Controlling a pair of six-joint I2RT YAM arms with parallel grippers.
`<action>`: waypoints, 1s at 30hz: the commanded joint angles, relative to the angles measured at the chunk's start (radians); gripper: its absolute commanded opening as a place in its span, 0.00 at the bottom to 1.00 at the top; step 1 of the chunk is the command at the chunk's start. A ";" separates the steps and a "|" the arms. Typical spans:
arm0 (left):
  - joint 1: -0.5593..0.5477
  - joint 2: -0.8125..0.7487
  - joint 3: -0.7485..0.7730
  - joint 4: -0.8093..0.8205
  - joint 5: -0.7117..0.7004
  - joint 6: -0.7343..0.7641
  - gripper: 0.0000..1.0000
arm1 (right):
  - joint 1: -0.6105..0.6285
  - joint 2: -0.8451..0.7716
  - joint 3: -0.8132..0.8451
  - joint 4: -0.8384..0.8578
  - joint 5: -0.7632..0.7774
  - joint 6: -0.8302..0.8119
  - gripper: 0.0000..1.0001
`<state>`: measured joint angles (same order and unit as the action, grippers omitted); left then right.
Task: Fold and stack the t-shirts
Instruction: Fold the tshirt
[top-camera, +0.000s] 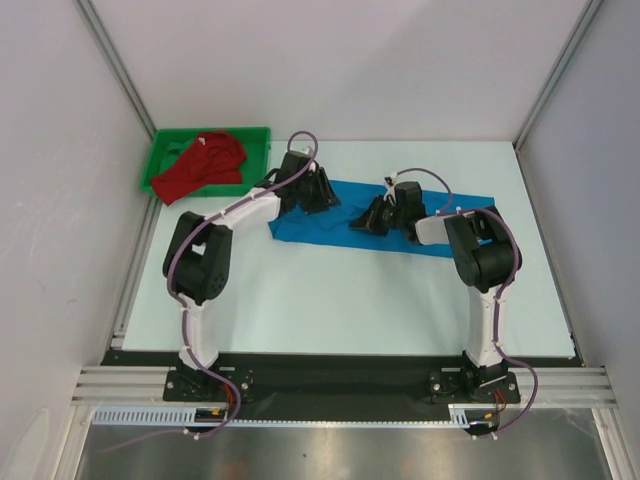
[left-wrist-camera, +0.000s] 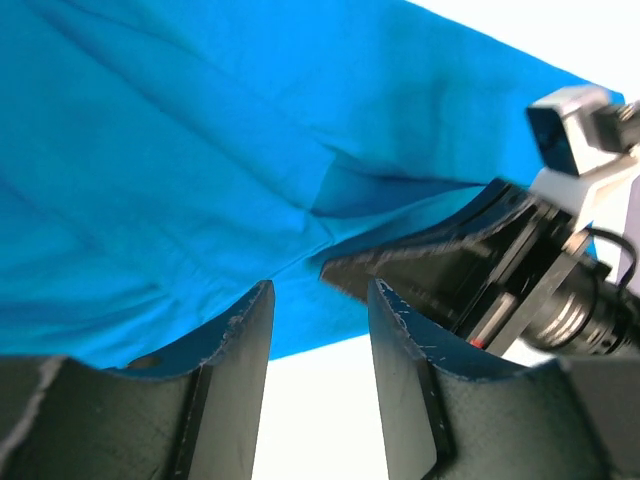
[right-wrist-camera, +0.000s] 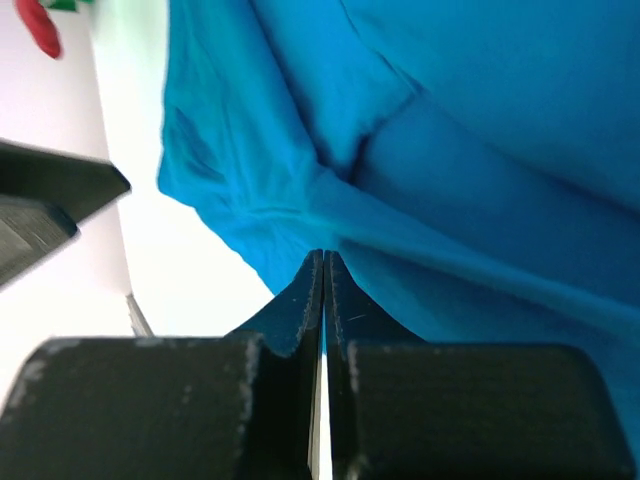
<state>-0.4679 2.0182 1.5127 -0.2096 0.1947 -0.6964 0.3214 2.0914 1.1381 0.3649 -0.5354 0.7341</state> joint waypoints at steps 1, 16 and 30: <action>0.015 -0.101 -0.034 0.001 -0.037 0.035 0.48 | -0.016 0.019 0.038 0.117 0.028 0.065 0.00; 0.092 -0.179 -0.157 0.045 -0.017 0.032 0.48 | -0.050 0.125 0.120 0.144 0.074 0.119 0.00; 0.074 -0.027 -0.125 0.131 0.088 -0.075 0.65 | -0.048 0.133 0.101 0.149 0.058 0.113 0.00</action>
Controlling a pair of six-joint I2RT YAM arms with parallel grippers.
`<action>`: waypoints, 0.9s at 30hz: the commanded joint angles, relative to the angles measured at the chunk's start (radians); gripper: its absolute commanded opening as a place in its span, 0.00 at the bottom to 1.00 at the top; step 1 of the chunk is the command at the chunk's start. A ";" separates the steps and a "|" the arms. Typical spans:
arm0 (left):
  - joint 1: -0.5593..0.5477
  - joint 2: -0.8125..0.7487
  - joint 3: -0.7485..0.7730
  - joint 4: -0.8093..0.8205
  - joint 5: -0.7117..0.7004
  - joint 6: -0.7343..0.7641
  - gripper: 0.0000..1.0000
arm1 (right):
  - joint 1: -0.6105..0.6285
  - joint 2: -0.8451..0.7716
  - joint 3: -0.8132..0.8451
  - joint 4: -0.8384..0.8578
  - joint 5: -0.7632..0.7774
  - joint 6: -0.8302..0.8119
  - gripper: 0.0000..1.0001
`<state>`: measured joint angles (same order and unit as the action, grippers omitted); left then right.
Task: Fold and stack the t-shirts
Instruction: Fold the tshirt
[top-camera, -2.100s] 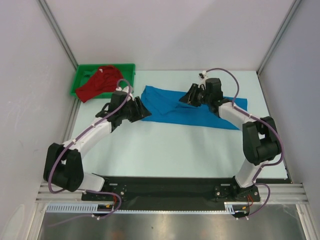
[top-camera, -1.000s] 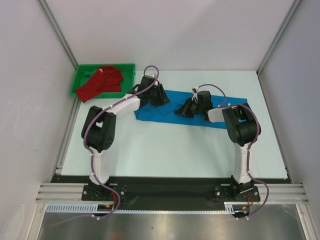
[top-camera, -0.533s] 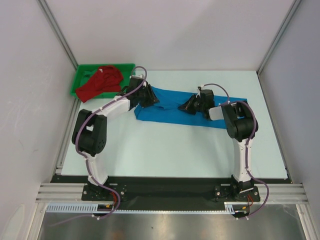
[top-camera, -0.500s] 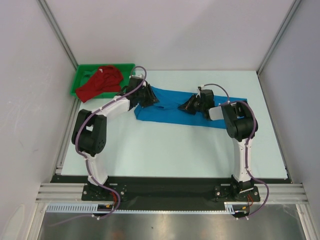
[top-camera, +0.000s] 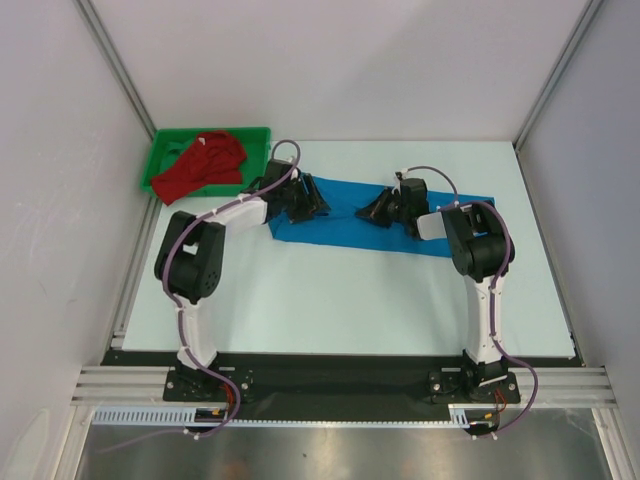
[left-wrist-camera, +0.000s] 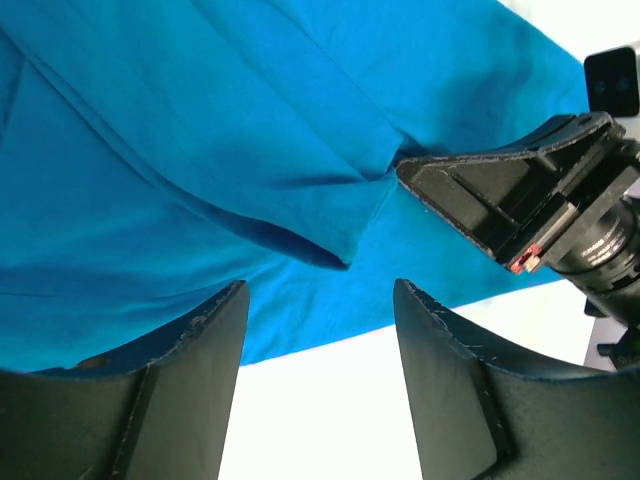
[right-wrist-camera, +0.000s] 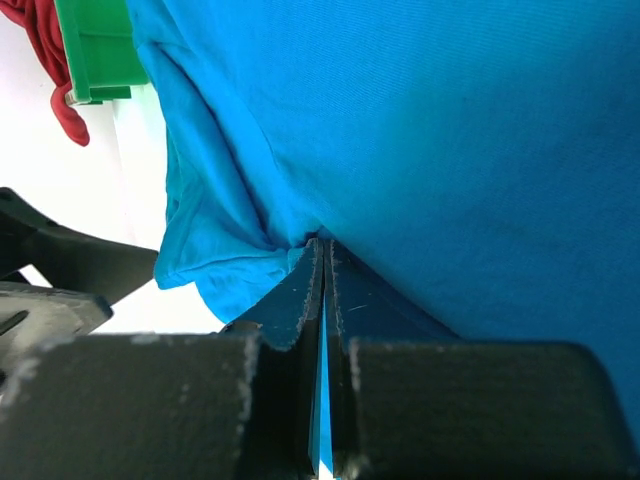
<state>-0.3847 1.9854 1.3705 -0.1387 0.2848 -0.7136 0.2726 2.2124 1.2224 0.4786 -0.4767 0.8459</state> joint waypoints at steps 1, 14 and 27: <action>-0.013 0.019 0.016 0.062 -0.004 -0.075 0.65 | 0.002 0.007 0.015 0.035 -0.002 0.002 0.00; -0.029 0.167 0.182 0.053 -0.062 -0.118 0.22 | 0.002 -0.017 0.005 0.026 -0.026 -0.016 0.00; -0.063 0.319 0.467 -0.029 -0.078 -0.035 0.16 | -0.026 -0.094 -0.033 0.032 -0.047 -0.016 0.00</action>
<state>-0.4435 2.2494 1.7729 -0.1486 0.1940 -0.7803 0.2611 2.2028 1.2053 0.4904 -0.5137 0.8448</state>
